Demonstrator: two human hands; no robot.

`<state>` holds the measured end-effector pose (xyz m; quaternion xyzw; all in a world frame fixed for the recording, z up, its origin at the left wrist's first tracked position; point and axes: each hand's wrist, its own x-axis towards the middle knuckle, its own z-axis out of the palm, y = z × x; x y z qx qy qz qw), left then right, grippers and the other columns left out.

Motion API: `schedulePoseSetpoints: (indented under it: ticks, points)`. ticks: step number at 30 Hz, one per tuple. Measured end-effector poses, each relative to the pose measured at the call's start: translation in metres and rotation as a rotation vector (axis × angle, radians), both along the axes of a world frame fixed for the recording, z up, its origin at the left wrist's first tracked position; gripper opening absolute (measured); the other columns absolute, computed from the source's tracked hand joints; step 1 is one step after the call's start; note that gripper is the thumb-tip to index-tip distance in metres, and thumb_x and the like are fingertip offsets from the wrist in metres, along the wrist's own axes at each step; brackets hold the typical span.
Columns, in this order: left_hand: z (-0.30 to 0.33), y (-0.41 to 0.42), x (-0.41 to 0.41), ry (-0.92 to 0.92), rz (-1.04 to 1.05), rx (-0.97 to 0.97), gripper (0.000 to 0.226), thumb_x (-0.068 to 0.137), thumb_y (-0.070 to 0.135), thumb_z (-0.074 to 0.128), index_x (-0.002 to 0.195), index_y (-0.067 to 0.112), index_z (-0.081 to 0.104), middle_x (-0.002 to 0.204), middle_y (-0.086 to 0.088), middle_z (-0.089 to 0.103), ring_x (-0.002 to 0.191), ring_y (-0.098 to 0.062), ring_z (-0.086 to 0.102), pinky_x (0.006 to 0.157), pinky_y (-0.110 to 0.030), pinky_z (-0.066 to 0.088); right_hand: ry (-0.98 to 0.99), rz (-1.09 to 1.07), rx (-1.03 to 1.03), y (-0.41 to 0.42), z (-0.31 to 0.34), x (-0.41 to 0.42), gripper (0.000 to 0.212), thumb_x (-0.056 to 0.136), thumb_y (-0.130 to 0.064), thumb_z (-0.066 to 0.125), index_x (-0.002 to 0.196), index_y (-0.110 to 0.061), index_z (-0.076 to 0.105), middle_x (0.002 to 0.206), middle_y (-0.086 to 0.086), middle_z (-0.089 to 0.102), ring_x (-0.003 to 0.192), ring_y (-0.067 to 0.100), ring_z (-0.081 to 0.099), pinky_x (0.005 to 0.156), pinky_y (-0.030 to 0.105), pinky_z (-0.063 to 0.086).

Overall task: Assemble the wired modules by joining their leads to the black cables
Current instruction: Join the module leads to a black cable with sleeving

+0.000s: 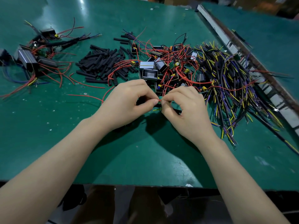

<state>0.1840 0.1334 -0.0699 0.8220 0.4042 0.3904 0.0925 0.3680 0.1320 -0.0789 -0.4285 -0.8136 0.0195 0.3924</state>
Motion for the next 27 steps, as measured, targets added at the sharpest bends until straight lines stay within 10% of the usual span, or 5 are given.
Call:
schedulePoseSetpoints:
  ticks: [9, 15, 27]
  points:
    - [0.000, -0.003, 0.002, 0.128, -0.003, 0.202, 0.011, 0.085, 0.011, 0.067, 0.084, 0.001, 0.070, 0.079, -0.011, 0.064, 0.071, -0.030, 0.058, 0.066, -0.042, 0.047, 0.227, -0.011, -0.279, -0.005, 0.007, -0.003, 0.013, 0.080, -0.019, 0.060, 0.074, -0.015, 0.070, 0.075, -0.013, 0.060, 0.084, 0.008, 0.048, 0.084, 0.024, 0.037]
    - [-0.001, -0.002, 0.000, -0.017, 0.043, 0.095, 0.011, 0.086, 0.012, 0.064, 0.086, 0.003, 0.070, 0.080, -0.006, 0.063, 0.073, -0.022, 0.057, 0.070, -0.038, 0.050, 0.040, -0.019, -0.077, 0.000, 0.006, 0.009, 0.017, 0.092, -0.022, 0.061, 0.089, -0.014, 0.075, 0.090, -0.004, 0.067, 0.093, 0.024, 0.056, 0.084, 0.046, 0.044]
    - [-0.001, -0.003, -0.001, -0.036, 0.029, 0.092, 0.012, 0.088, 0.012, 0.064, 0.090, 0.003, 0.070, 0.083, -0.007, 0.062, 0.075, -0.020, 0.057, 0.071, -0.037, 0.049, 0.106, 0.081, -0.083, -0.002, 0.007, 0.005, 0.010, 0.089, -0.009, 0.063, 0.085, -0.006, 0.071, 0.086, -0.002, 0.064, 0.085, 0.007, 0.047, 0.082, 0.029, 0.039]
